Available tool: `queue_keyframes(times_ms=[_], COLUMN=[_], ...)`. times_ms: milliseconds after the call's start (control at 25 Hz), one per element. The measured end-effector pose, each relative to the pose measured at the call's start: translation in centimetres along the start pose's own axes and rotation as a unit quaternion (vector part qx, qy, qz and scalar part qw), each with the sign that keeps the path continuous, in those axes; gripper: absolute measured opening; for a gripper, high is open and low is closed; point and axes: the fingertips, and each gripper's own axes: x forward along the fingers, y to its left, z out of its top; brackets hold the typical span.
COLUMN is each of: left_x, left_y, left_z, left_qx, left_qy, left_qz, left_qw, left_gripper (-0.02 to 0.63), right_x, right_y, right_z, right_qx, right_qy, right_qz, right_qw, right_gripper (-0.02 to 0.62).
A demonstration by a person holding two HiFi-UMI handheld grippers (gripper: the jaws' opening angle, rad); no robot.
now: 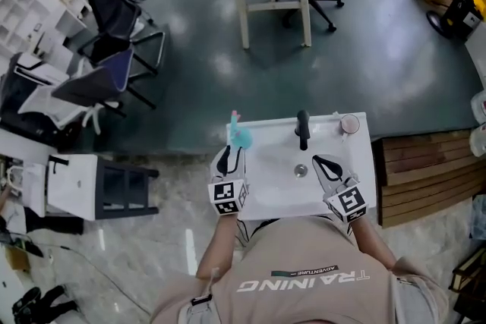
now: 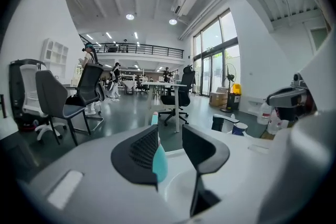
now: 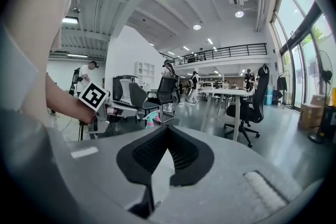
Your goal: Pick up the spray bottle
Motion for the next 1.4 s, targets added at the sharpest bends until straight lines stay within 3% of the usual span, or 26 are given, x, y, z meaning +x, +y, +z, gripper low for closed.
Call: queue_keyframes(times_ms=[320, 720, 1400], left_x=[3.4, 6.8, 9.2], left_y=[1.6, 3.3, 3.6], left_z=[-2.8, -5.4, -5.4], left_qx=[-0.002, -0.01, -0.017], left_qy=[0.024, 0.057, 0.042], left_qz=[-0.014, -0.029, -0.029], left_qw=[0.9996, 0.9979, 0.9985], left_gripper=[0.198, 0.196, 0.179], right_x=[0.7, 1.8, 2.8], right_y=[0.0, -0.3, -0.8], right_z=[0.7, 0.3, 0.1], right_qx=[0.02, 0.031, 0.035], right_qy=[0.0, 0.021, 0.041], right_qz=[-0.006, -0.019, -0.025], right_qw=[1.0, 0.999, 0.998], right_gripper=[0.003, 0.003, 0.003])
